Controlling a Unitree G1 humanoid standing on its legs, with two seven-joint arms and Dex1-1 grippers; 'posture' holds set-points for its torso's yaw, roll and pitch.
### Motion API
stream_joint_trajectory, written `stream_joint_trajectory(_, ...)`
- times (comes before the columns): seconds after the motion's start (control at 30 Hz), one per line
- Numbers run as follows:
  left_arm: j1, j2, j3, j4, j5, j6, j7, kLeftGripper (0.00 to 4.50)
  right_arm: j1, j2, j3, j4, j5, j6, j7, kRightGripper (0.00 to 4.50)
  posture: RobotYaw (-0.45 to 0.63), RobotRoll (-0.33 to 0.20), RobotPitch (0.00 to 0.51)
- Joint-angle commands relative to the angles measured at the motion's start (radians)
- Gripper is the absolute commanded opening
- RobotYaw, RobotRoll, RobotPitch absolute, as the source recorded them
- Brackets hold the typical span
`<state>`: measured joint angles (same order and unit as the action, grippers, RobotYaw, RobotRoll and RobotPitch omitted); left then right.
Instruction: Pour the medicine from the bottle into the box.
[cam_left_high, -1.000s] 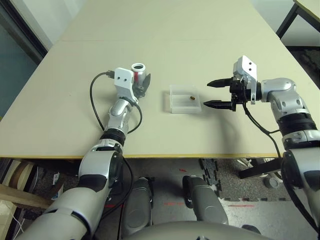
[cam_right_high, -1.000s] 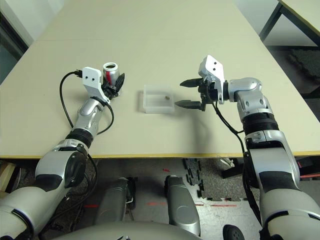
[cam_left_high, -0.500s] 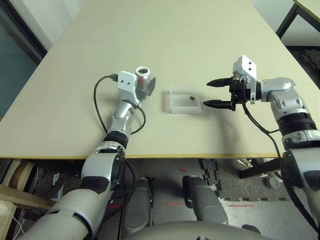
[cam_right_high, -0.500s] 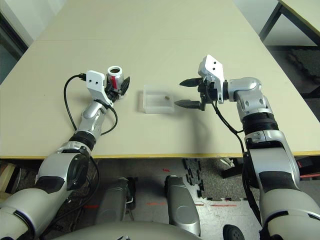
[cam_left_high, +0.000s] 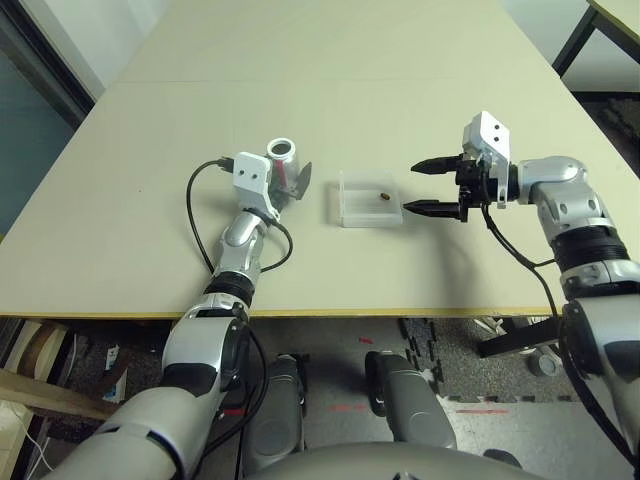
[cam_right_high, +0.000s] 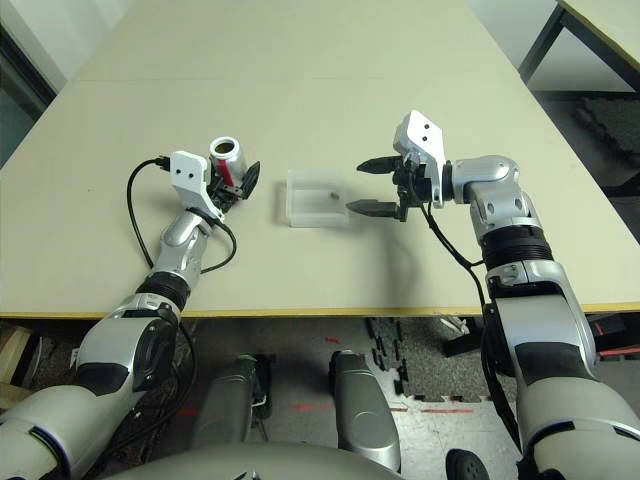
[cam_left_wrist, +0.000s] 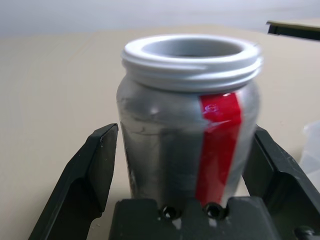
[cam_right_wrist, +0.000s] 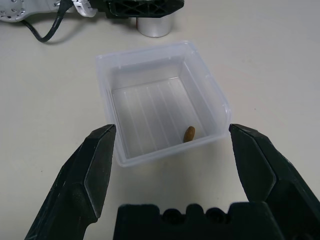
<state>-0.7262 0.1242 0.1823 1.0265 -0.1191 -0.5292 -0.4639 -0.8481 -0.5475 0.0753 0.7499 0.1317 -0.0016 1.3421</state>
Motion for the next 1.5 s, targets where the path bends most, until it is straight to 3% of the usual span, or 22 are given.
stream_joint_trajectory(0.03, 0.058, -0.001, -0.01, -0.066, -0.022, 0.03, -0.031, 4.48, -0.013, 0.003, 0.007, 0.02, -0.011, -0.013, -0.003, 4.5, -0.06, 0.0, 0.15)
stream_joint_trajectory(0.33, 0.201, -0.001, -0.024, -0.303, -0.04, 0.097, -0.017, 4.48, -0.03, 0.02, 0.009, 0.059, -0.016, -0.037, -0.009, 4.5, -0.04, 0.0, 0.141)
stream_joint_trajectory(0.53, 0.33, 0.007, -0.04, -0.536, -0.087, 0.224, -0.033, 4.48, -0.038, 0.026, 0.006, 0.077, -0.02, -0.048, -0.013, 4.5, -0.04, 0.0, 0.142)
stream_joint_trajectory(0.67, 0.451, 0.044, -0.059, -0.732, -0.139, 0.341, -0.078, 4.48, -0.041, 0.024, 0.0, 0.092, -0.02, -0.053, -0.02, 4.5, -0.04, 0.0, 0.144)
stream_joint_trajectory(0.87, 0.546, 0.107, -0.041, -0.925, -0.208, 0.492, -0.091, 4.48, -0.041, 0.021, -0.021, 0.104, -0.009, -0.039, -0.044, 4.5, -0.04, 0.0, 0.146)
stream_joint_trajectory(1.1, 0.556, 0.197, 0.028, -1.041, -0.281, 0.677, -0.055, 4.48, -0.034, 0.006, -0.088, 0.106, 0.031, 0.009, -0.12, 4.5, -0.03, 0.0, 0.147)
stream_joint_trajectory(1.5, 0.398, 0.382, 0.235, -0.847, -0.318, 0.757, 0.02, 4.48, 0.051, -0.021, -0.271, 0.04, 0.121, 0.096, -0.376, 4.5, -0.06, 0.0, 0.147)
